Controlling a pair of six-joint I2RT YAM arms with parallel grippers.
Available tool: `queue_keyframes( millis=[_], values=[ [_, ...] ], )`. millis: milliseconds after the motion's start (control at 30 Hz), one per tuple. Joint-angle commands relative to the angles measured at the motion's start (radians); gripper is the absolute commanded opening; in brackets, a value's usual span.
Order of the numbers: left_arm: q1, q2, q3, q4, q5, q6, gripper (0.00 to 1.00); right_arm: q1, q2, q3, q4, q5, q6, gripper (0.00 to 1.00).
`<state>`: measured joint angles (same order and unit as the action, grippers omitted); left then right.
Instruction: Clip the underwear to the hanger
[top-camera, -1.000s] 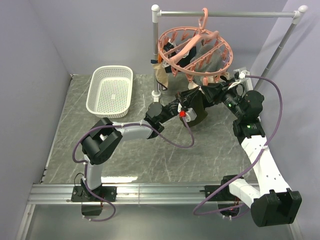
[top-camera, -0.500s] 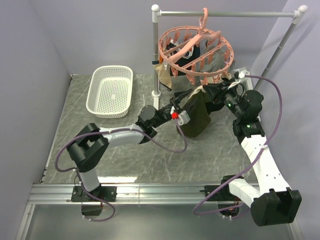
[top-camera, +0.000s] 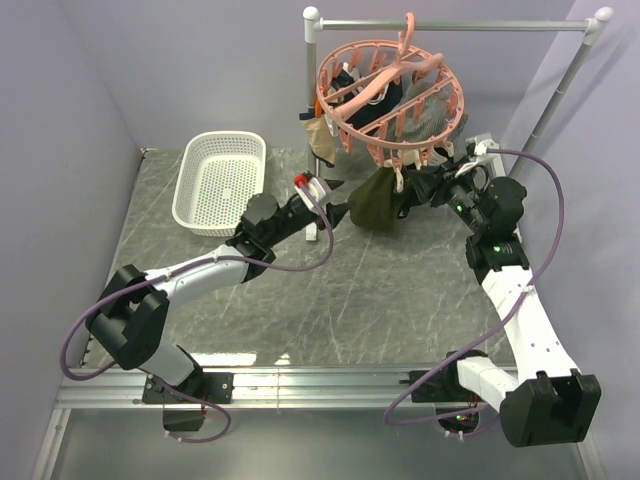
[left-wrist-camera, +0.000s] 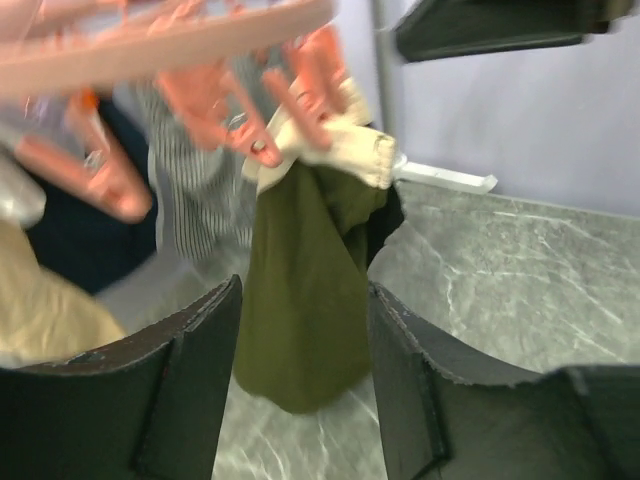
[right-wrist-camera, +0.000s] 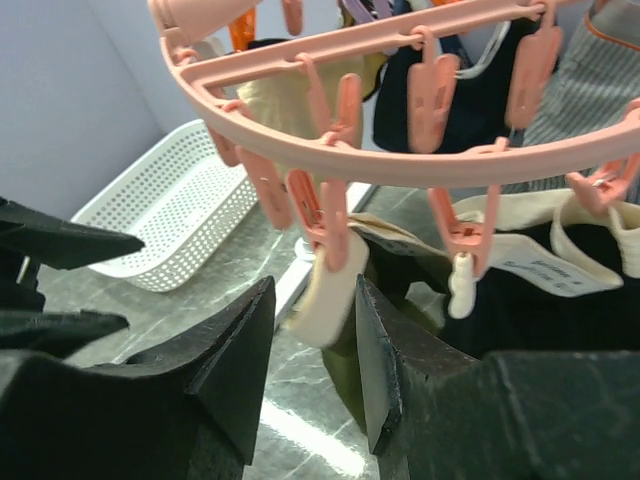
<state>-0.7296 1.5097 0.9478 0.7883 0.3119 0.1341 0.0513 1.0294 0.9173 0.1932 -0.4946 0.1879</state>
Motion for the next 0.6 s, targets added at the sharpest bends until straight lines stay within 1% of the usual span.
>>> queue_keyframes(
  millis=[0, 200, 267, 367, 400, 433, 467, 567],
  values=[
    [0.041, 0.012, 0.048, -0.029, -0.01, -0.175, 0.57, -0.019, 0.024, 0.068, 0.018, 0.019, -0.036, 0.45],
    [0.137, 0.076, 0.115, -0.011, 0.012, -0.26, 0.52, -0.036, 0.073, 0.103, 0.029, 0.037, -0.053, 0.46],
    [0.176, 0.092, 0.134, 0.002, 0.058, -0.297, 0.49, -0.045, 0.084, 0.112, 0.031, 0.036, -0.057, 0.45],
    [0.203, 0.116, 0.16, 0.026, 0.131, -0.3, 0.46, -0.047, 0.09, 0.114, 0.031, 0.034, -0.067, 0.45],
    [0.208, 0.128, 0.163, 0.032, 0.147, -0.295, 0.46, -0.047, 0.092, 0.115, 0.026, 0.033, -0.07, 0.45],
    [0.211, 0.133, 0.164, 0.035, 0.167, -0.283, 0.46, -0.073, 0.095, 0.118, 0.02, 0.028, -0.068, 0.45],
    [0.217, 0.144, 0.167, 0.035, 0.218, -0.275, 0.48, -0.085, 0.098, 0.12, 0.018, 0.025, -0.068, 0.45],
    [0.217, 0.162, 0.157, 0.043, 0.271, -0.249, 0.51, -0.1, 0.103, 0.12, 0.025, 0.024, -0.07, 0.45]
  ],
)
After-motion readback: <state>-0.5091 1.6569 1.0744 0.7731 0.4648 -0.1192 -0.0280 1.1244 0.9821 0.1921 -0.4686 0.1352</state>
